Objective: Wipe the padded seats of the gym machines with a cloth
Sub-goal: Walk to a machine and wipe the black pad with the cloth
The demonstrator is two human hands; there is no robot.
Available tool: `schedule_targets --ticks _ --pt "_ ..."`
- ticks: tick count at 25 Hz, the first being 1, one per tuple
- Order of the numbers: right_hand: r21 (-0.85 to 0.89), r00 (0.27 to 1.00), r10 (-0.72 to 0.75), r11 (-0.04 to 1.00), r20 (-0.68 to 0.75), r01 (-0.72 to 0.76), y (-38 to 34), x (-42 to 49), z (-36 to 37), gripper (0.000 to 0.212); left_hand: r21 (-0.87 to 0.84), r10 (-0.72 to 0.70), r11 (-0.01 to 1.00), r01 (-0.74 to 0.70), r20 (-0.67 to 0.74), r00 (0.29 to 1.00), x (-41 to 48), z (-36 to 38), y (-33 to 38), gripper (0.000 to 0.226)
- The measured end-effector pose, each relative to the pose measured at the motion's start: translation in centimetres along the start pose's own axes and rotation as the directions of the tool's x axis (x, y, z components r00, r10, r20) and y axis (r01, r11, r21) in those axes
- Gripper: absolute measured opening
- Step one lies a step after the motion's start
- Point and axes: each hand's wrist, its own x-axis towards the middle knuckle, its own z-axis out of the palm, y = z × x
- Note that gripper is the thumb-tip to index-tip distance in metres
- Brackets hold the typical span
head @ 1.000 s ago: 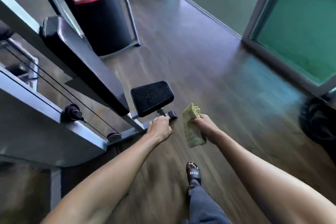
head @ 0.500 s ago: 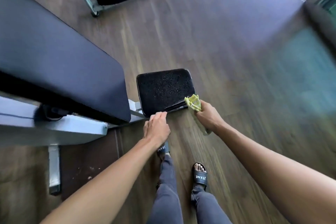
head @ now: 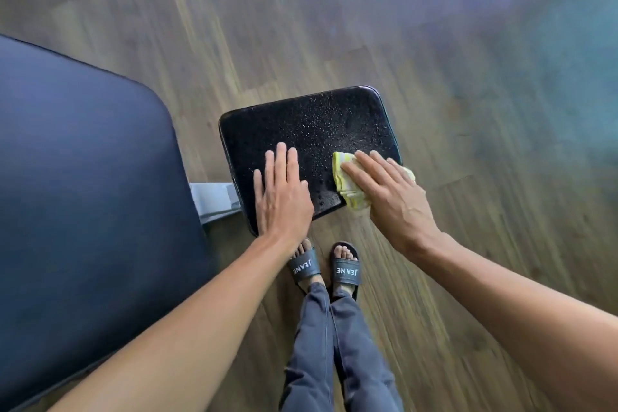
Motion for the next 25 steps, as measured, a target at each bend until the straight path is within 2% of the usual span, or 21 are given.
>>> schedule_targets --ticks 5,10,17,25 --pt "-0.124 0.979 -0.168 0.975 0.117 0.183 1.3 0.2 4.1 0.076 0.056 0.003 0.998 0.002 -0.095 0.996 3.4 2.3 -2.1 0.064" --pt "-0.202 0.970 -0.222 0.950 0.102 0.238 2.0 0.5 5.8 0.070 0.111 0.040 0.994 -0.023 -0.158 0.987 3.8 4.2 -3.1 0.064" --pt "-0.224 0.971 -0.237 0.945 0.035 0.239 1.9 2.6 6.3 0.065 0.163 0.052 0.986 -0.013 -0.236 0.970 3.8 5.0 -3.1 0.062" --pt "-0.229 0.981 -0.190 0.958 -0.047 0.175 2.4 7.7 5.6 0.062 0.163 0.064 0.986 -0.022 -0.257 0.964 3.9 5.3 -3.4 0.061"
